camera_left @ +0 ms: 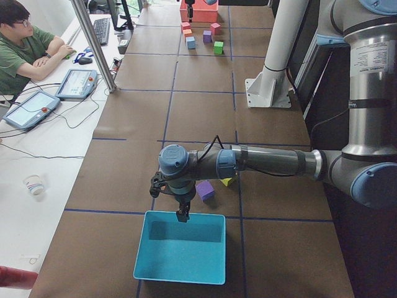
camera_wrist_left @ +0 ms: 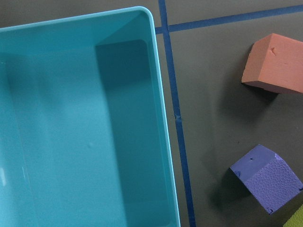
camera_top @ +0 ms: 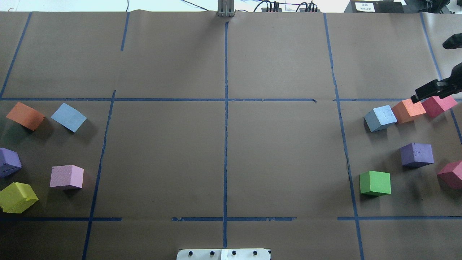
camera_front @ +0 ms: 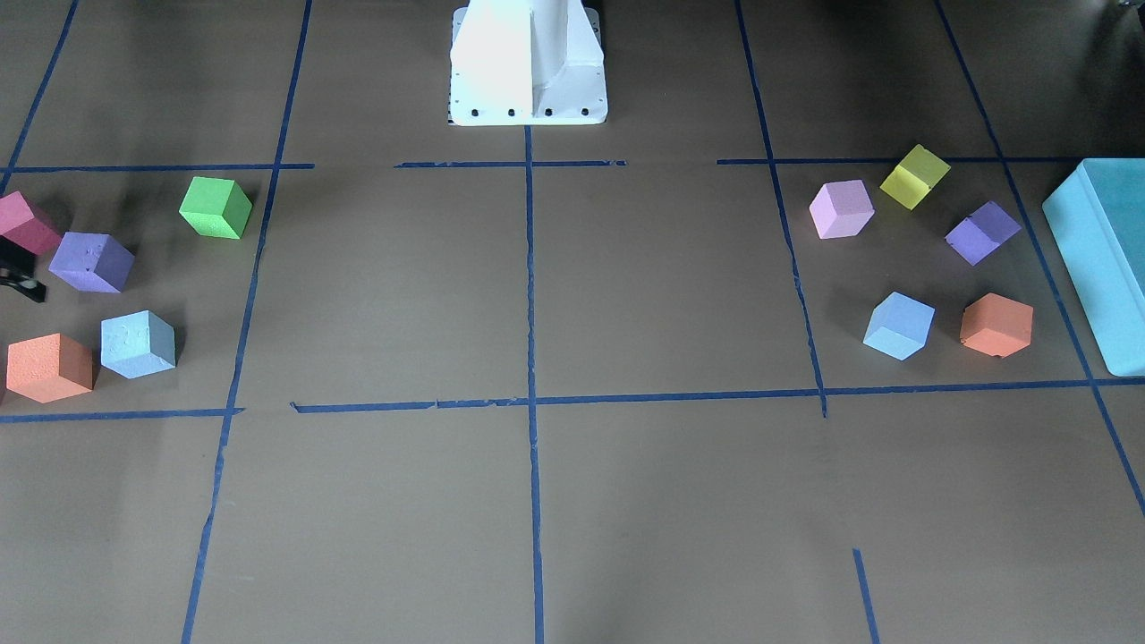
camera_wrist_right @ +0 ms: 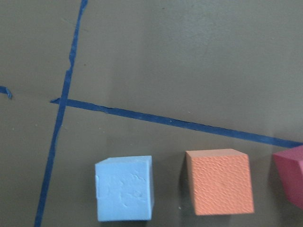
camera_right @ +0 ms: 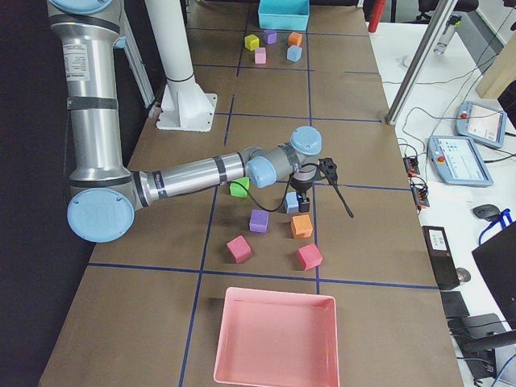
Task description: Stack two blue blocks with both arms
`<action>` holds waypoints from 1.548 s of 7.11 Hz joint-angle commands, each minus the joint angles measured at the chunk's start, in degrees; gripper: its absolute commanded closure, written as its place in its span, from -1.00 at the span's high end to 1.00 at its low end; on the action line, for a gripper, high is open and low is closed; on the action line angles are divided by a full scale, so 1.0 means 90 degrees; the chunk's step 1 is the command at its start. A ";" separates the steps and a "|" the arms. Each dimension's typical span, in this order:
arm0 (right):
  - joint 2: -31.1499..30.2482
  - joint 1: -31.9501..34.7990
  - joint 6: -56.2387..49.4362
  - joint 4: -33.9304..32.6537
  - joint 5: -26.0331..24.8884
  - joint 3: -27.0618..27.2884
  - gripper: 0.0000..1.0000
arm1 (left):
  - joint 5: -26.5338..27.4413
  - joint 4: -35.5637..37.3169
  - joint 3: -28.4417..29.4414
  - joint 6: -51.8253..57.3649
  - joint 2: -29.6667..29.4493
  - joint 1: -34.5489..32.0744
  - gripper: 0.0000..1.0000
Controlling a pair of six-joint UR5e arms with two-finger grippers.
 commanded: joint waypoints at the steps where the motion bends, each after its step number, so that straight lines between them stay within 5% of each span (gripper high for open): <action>1: 0.0189 -0.0819 0.0971 0.0859 -0.0620 -0.0329 1.00 | -0.0002 0.0002 0.0006 0.0000 0.0001 -0.0001 1.00; 9: 0.0189 -0.1407 0.1002 0.1313 -0.1022 -0.1161 0.91 | -0.0002 0.0002 0.0006 0.0000 0.0001 0.0008 1.00; 11: 0.0237 -0.1427 0.1012 0.1303 -0.1012 -0.1152 -0.11 | -0.0002 0.0002 0.0006 0.0000 0.0010 -0.0001 1.00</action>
